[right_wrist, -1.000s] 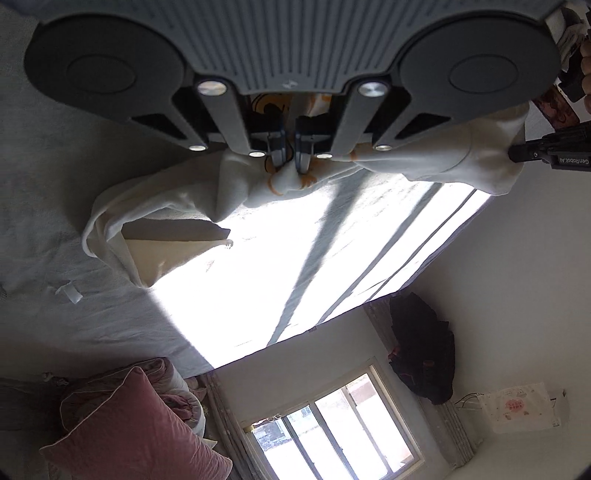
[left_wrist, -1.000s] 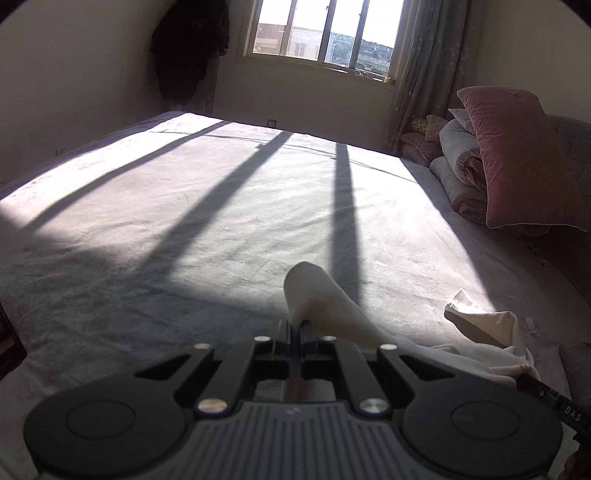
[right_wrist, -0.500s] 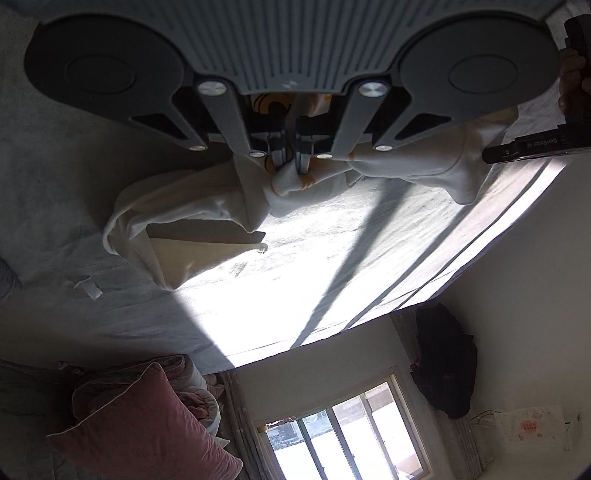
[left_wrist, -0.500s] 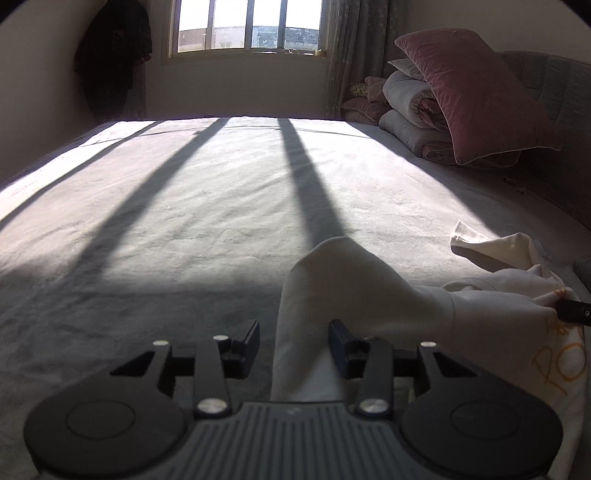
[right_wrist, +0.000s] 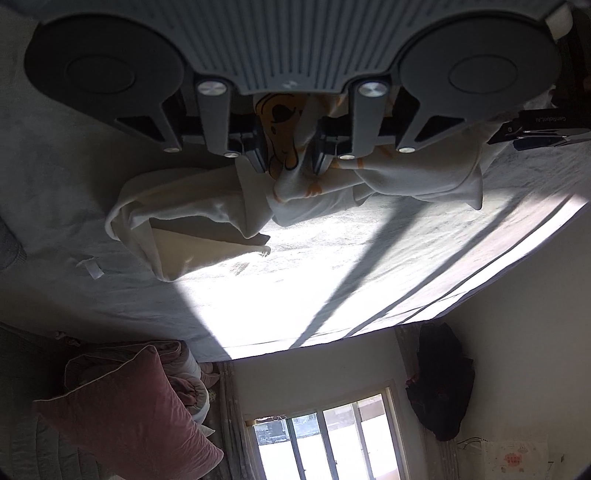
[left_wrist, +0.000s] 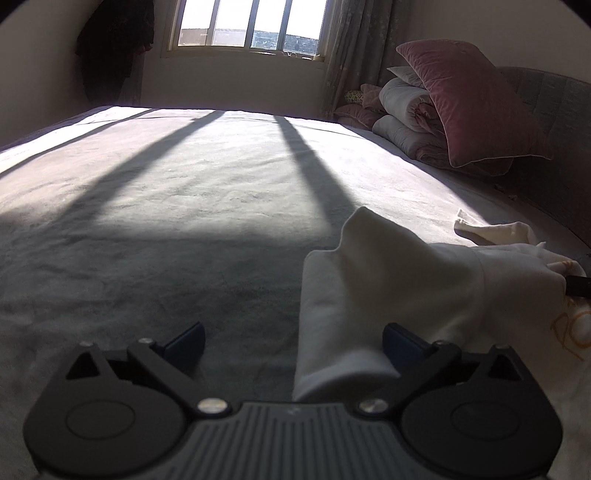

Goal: Fold clothes

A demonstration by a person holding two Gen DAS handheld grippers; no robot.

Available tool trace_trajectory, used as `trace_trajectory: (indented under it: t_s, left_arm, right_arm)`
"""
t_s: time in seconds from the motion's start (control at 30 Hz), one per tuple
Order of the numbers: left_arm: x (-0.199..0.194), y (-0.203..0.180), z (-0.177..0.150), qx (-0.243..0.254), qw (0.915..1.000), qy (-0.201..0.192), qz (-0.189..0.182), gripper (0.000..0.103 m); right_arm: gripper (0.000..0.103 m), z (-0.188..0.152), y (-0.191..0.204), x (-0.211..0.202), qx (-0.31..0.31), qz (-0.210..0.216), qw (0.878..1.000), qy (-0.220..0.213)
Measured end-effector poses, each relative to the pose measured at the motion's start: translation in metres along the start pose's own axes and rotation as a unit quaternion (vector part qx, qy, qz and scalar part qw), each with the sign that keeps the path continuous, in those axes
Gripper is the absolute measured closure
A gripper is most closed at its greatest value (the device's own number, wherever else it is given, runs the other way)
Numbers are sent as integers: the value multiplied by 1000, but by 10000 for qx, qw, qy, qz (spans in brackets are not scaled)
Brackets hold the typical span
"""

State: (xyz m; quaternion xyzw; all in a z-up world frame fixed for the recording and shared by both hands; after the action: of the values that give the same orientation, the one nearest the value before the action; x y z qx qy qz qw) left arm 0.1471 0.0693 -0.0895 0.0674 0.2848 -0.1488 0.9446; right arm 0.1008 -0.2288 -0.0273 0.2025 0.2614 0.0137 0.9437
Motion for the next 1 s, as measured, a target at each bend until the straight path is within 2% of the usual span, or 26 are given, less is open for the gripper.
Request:
trace_trajectory:
  t_s: [0.47, 1.0]
  left_arm:
    - [1, 2, 0, -25, 10000, 0, -21, 0]
    - [0, 2, 0, -30, 10000, 2, -19, 0]
  right_arm:
    - [67, -19, 10, 12, -457, -141, 9988, 130]
    - [64, -18, 8, 9, -400, -166, 9989, 183]
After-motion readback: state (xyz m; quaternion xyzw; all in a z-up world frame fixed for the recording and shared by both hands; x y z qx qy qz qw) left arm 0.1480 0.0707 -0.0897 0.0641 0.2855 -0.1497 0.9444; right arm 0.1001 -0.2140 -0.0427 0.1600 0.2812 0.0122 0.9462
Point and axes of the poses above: each gripper's, at about its wrist camera, not at the fingertips, and x roughly the way its jaws point, y to its left, z to its top, the point moved 7 cm from there along x, roughly the way its jaws point, and after that the axes turned 13 degrees about x, right-handed, at the moved point
